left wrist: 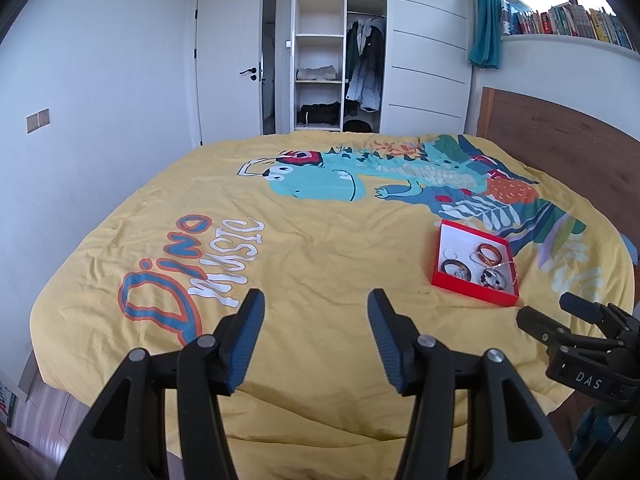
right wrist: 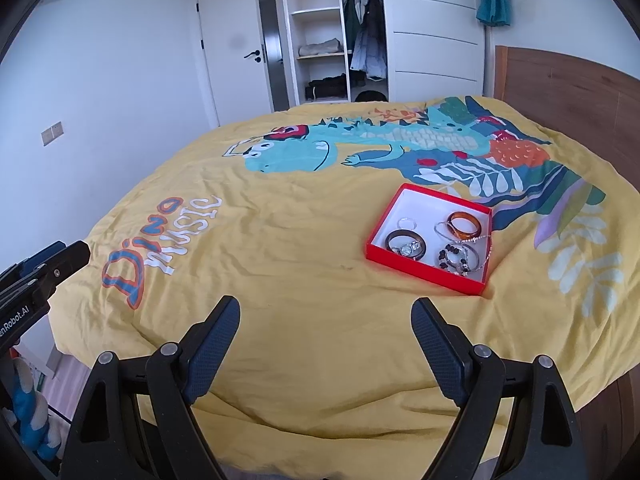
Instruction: Organize jewelry
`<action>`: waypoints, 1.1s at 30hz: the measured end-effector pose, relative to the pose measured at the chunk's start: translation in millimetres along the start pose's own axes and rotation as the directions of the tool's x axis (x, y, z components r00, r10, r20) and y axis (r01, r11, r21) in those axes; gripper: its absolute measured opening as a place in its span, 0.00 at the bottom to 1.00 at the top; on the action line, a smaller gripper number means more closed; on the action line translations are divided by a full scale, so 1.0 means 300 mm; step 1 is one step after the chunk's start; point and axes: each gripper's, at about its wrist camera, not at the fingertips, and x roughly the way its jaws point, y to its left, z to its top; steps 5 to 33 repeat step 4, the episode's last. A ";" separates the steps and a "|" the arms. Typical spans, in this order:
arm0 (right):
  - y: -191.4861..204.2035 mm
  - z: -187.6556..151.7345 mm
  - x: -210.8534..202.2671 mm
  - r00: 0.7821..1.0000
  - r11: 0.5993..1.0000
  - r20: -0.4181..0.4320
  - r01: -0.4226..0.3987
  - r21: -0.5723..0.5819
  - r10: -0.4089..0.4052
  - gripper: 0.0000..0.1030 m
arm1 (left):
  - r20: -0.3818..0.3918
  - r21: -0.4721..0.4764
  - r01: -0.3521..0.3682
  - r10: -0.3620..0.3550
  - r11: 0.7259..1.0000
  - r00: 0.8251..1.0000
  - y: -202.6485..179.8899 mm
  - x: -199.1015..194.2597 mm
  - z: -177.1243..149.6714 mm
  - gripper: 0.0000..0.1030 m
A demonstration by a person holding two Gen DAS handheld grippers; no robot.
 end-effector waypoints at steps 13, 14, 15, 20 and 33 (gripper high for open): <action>-0.006 -0.003 0.001 1.000 1.000 -0.002 0.000 0.001 0.000 0.84 | -0.001 -0.001 0.000 0.000 1.000 1.000 0.001 0.000 -0.001 0.50; -0.006 -0.003 0.001 1.000 1.000 -0.002 0.000 0.001 0.000 0.84 | -0.001 -0.001 0.000 0.000 1.000 1.000 0.001 0.000 -0.001 0.50; -0.006 -0.003 0.001 1.000 1.000 -0.002 0.000 0.001 0.000 0.84 | -0.001 -0.001 0.000 0.000 1.000 1.000 0.001 0.000 -0.001 0.50; -0.006 -0.003 0.001 1.000 1.000 -0.002 0.000 0.001 0.000 0.84 | -0.001 -0.001 0.000 0.000 1.000 1.000 0.001 0.000 -0.001 0.50; -0.006 -0.003 0.001 1.000 1.000 -0.002 0.000 0.001 0.000 0.84 | -0.001 -0.001 0.000 0.000 1.000 1.000 0.001 0.000 -0.001 0.50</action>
